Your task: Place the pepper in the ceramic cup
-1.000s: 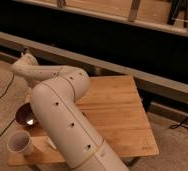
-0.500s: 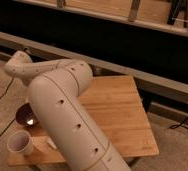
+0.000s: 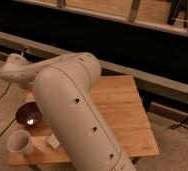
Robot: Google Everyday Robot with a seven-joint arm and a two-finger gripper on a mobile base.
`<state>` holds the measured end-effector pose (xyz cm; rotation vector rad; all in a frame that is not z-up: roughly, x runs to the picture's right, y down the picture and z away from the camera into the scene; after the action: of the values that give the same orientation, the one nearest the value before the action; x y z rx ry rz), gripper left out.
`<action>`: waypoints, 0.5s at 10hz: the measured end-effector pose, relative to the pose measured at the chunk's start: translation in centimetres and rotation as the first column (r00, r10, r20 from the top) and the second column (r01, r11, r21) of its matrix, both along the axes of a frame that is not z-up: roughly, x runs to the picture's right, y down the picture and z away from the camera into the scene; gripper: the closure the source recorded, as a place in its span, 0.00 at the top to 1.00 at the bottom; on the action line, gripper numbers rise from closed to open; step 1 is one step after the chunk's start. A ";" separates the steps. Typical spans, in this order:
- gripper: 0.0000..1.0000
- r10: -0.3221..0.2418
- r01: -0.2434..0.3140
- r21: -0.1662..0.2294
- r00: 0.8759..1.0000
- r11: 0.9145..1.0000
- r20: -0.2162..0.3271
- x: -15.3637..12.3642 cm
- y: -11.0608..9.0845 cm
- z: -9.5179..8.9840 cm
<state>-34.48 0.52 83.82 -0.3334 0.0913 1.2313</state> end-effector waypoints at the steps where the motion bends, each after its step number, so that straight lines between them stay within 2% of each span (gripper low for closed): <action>1: 0.00 0.010 -0.010 0.005 1.000 1.000 0.029 -0.2 0.3 -0.7; 5: 0.00 0.041 -0.043 0.011 0.988 0.999 0.147 0.3 1.5 -4.0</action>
<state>-34.15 2.03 79.83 -0.4137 -0.0512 1.2445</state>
